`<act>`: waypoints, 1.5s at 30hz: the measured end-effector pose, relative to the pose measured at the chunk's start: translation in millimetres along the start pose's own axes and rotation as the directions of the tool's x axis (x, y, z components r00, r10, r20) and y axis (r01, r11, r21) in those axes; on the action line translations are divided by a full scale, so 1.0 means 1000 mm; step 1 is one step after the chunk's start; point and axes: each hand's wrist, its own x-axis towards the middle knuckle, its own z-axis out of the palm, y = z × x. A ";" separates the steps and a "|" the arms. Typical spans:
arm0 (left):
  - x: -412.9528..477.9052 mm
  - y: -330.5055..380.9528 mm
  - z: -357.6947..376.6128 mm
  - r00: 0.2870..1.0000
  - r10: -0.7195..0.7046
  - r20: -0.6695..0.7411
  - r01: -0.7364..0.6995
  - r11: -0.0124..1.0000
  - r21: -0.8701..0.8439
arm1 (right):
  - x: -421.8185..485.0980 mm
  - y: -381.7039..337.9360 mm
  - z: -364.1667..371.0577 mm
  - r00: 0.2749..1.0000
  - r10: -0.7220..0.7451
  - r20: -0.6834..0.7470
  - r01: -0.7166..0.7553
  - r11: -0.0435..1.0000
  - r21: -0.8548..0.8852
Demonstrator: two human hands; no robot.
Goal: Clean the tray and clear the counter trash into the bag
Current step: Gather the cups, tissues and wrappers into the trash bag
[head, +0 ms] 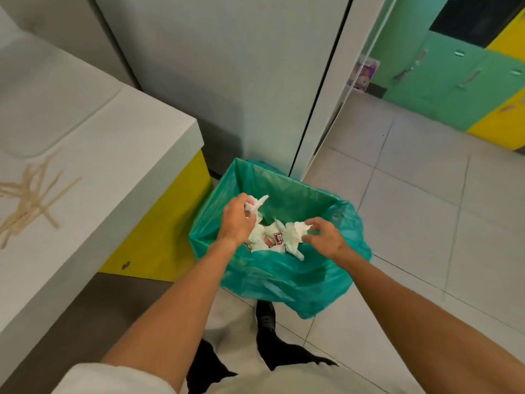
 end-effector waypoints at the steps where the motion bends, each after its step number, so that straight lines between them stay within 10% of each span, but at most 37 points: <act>1: 0.003 -0.004 0.007 0.995 -0.042 0.094 0.040 0.999 0.024 | -0.001 0.002 -0.002 1.000 -0.003 0.015 0.003 1.000 0.000; 6: -0.001 -0.030 0.007 0.944 -0.150 0.293 0.112 0.984 0.140 | -0.001 -0.003 -0.002 0.993 -0.102 0.063 0.102 0.995 0.004; 14: -0.033 -0.036 -0.078 0.981 -0.116 0.154 0.108 0.992 0.060 | 0.003 -0.105 0.034 0.906 -0.399 0.141 0.402 0.916 0.009; 24: -0.130 -0.078 -0.271 0.921 -0.111 -0.375 0.082 0.992 -0.092 | -0.051 -0.293 0.171 0.543 -0.757 0.362 0.805 0.593 0.032; 34: -0.247 -0.194 -0.413 0.716 -0.224 -0.661 0.198 0.973 -0.115 | -0.141 -0.388 0.348 0.188 -0.739 0.647 0.949 0.305 0.072; 45: -0.304 -0.317 -0.527 0.641 -0.271 -0.718 0.340 0.939 -0.050 | -0.168 -0.430 0.473 0.226 -0.580 0.783 0.971 0.069 -0.229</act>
